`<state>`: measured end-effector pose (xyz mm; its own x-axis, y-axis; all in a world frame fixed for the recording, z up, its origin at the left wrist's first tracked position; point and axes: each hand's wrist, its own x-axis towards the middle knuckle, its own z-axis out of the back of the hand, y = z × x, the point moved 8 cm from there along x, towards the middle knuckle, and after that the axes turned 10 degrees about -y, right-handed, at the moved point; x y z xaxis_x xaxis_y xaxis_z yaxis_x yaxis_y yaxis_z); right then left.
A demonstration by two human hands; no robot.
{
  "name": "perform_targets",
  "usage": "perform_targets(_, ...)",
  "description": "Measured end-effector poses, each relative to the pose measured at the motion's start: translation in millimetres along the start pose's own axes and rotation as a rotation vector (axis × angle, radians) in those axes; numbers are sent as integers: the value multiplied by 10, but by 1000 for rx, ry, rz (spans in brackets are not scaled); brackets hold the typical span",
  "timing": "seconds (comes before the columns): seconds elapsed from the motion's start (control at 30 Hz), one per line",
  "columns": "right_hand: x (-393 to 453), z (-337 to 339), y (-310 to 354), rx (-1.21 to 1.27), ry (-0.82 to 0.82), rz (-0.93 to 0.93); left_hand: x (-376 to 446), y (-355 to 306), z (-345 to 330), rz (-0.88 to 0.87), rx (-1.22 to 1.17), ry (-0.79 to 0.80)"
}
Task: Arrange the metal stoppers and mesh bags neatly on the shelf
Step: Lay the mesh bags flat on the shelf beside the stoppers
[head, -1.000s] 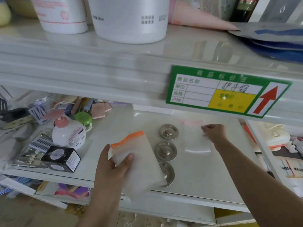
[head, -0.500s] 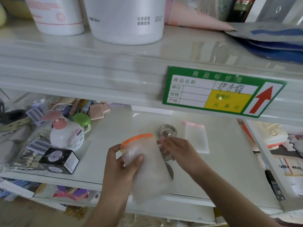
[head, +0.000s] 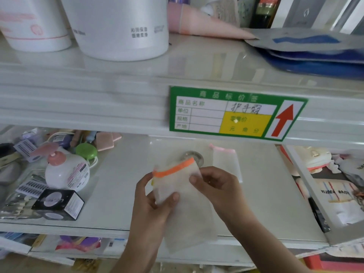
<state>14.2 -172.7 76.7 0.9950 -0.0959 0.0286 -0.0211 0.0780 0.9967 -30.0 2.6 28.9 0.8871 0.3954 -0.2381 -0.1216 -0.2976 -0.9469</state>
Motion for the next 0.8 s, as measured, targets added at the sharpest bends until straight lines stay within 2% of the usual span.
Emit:
perform_targets(0.13,-117,-7,101,189,94,52,10,45,46,10,32,-60)
perform_targets(0.27,-196,5,49,170,216,46,-43,-54,-27,-31,6,32)
perform_targets(0.37,-190,54,-5,175,243,32,-61,-53,-72,-16,-33,79)
perform_targets(0.43,-138,102,-30,250,195,3,-73,-48,-104,8,-84,95)
perform_targets(0.53,37,346,-119,366,-2,-116,-58,-12,-57,53,-112,34)
perform_targets(0.67,391,975,-254,113,-166,-177,10,-44,122,-124,81,-132)
perform_targets(0.8,855,1541,-372,-131,-239,-194,42,26,151,-161,160,-137)
